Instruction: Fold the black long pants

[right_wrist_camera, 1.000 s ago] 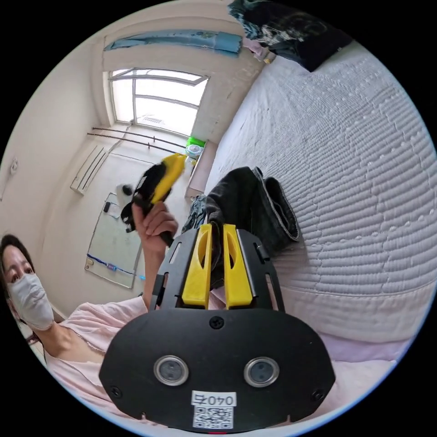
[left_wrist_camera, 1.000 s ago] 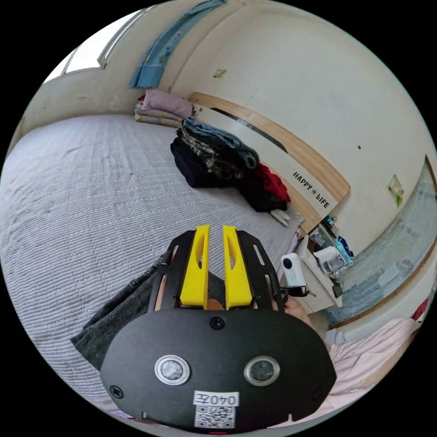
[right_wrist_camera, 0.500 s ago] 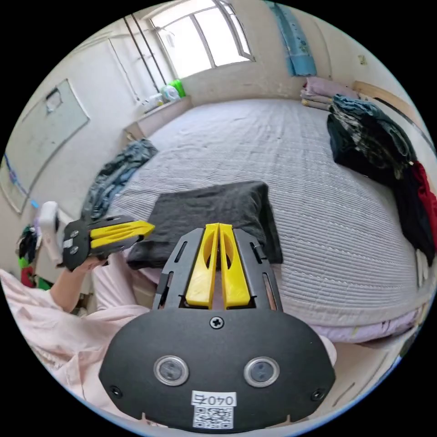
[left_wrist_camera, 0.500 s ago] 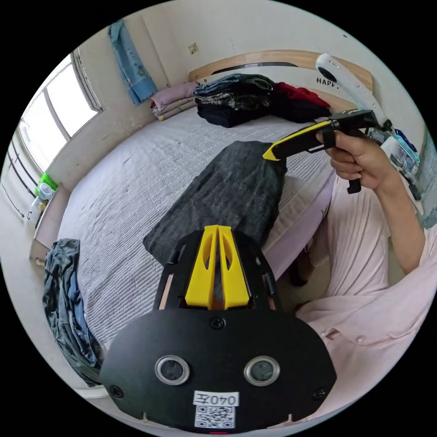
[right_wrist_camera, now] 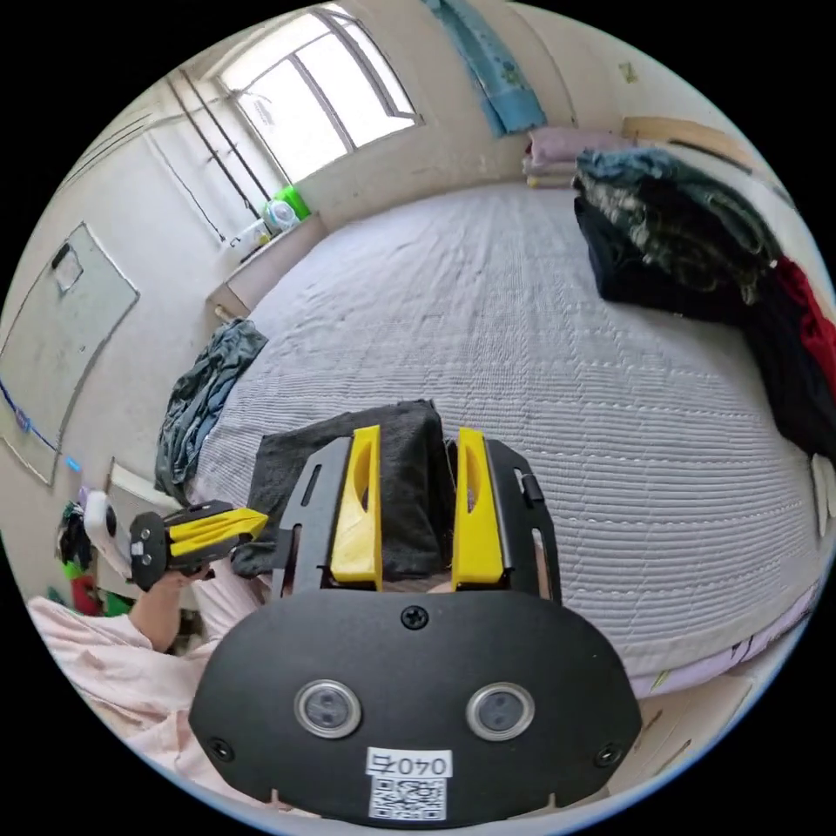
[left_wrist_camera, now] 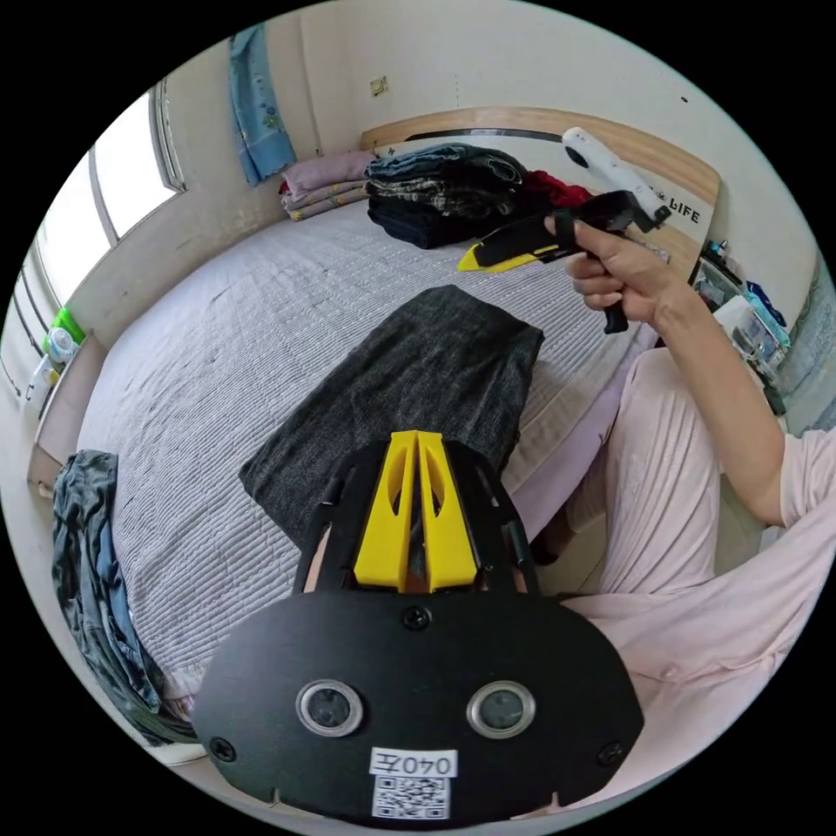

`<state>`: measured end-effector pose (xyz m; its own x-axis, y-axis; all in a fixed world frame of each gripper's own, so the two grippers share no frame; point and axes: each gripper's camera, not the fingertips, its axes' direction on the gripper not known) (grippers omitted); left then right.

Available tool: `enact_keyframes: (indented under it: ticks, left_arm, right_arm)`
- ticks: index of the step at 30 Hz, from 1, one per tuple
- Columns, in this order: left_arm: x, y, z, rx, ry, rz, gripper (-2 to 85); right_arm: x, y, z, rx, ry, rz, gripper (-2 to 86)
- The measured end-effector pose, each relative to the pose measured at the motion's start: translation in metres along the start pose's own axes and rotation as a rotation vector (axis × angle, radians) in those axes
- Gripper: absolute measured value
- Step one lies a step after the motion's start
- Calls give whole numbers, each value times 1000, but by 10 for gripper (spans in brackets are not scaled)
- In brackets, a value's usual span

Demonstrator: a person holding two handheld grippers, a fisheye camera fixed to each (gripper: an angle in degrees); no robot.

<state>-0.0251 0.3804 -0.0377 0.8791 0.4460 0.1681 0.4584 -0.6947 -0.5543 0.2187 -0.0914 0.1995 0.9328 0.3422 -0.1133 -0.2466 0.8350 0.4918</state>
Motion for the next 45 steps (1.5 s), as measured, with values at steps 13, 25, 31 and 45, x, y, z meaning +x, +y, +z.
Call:
enact_keyframes:
  ticks: [13,25,31,45]
  left_arm:
    - [63,49,76,-30,-163,225,-9]
    - [15,29,50,90,-77,150,-9]
    - [2,-49,96,112,-193,187,-9]
    - [-19,-117,190,-169,-157,73,-10]
  right_arm:
    - [41,-56,72,-213,-673,38,40]
    - [19,17,-2,33,-376,91,30]
    - [-104,79,-3,0,-9,-138,-8]
    - [-196,140,110,-100,441,-327,-10]
